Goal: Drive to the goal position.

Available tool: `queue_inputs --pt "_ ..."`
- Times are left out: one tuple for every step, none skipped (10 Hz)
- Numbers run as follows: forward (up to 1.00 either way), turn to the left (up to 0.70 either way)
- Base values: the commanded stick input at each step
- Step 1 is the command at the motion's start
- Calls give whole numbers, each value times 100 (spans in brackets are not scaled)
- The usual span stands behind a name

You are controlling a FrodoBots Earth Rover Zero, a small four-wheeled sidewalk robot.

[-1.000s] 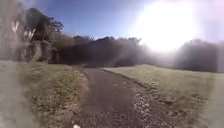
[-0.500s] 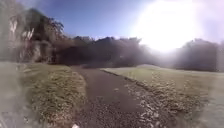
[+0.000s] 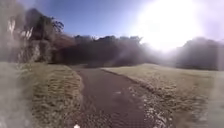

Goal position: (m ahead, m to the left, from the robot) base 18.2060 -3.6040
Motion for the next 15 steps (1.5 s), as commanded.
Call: queue_inputs --pt "60 0" --pt "60 0" --pt "60 0" --pt "60 3" --pt "60 5" --pt "60 15" --pt "60 15" --pt "60 15" --pt "60 15" --pt "60 15" --pt "60 15" --pt "60 15" --pt "60 15" --pt "60 15" --pt "60 15"
